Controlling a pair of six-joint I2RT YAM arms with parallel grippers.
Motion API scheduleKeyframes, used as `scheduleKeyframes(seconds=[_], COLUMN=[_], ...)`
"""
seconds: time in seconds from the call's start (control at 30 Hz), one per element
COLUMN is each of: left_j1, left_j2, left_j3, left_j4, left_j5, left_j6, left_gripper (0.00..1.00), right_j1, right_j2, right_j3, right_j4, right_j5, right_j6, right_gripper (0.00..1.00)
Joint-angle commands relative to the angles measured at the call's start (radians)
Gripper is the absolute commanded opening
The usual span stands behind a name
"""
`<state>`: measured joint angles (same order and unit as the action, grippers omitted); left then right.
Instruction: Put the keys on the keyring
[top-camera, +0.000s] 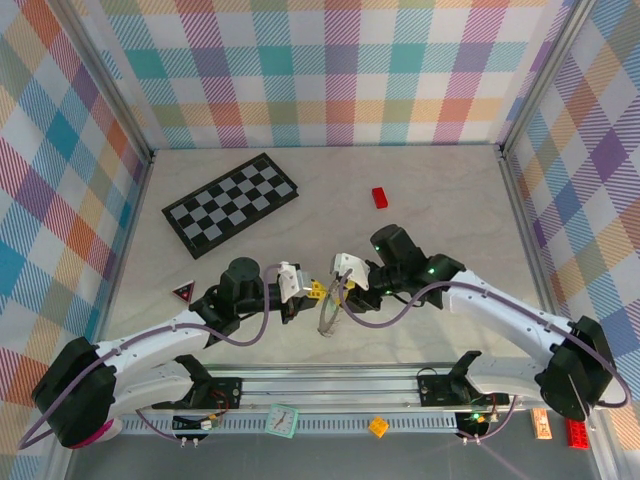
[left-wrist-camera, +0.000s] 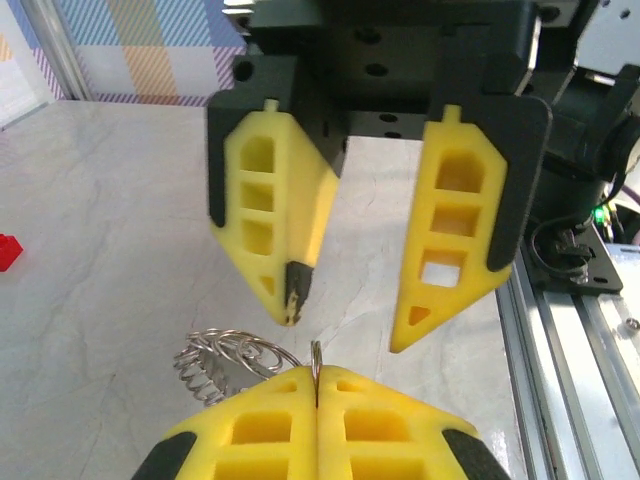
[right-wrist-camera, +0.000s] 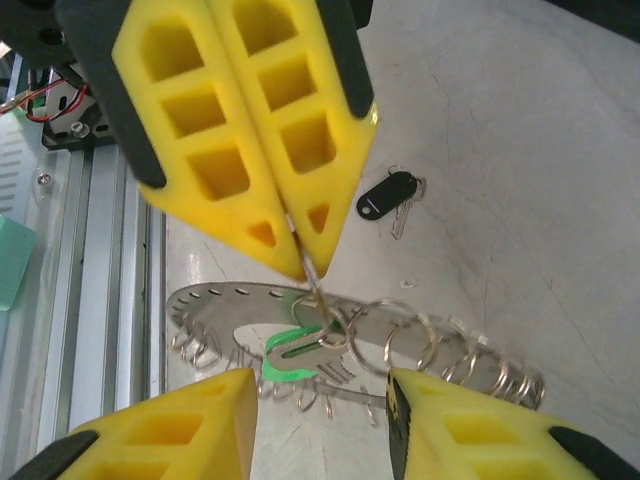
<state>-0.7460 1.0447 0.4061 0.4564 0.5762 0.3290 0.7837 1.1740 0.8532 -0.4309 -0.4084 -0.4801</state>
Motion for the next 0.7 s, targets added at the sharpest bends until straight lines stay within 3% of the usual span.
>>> scheduleKeyframes(seconds=[0.0, 0.17, 0.53, 0.67], left_j1=[-0.006, -0.006, -0.007, -0.007], left_j2=[-0.006, 0.013, 0.019, 0.019], left_j3=[-0.029, -0.059, -0.05, -0.052], left_j4=[0.146, 0.266, 0.254, 0.257], left_j5=[-0.014, -0.017, 0.001, -0.002], left_j6=[-0.062, -0.128, -0.133, -0.134], left_gripper=[0.0, 0.0, 0.0, 0.0], right_j1=[0.0, 0.015, 0.034, 0.035], right_j2=[-0.017, -0.003, 0.041, 0.041], right_j3=[-0.042, -0.094, -0.145, -0.159], right_j4=[0.027, 0.109, 0.313, 0.374], right_j5=[-0.019, -0.015, -0.006, 0.013], right_j6=[0.039, 0.064, 0.102, 0.101], right_gripper=[0.39, 0.39, 0.42, 0.37])
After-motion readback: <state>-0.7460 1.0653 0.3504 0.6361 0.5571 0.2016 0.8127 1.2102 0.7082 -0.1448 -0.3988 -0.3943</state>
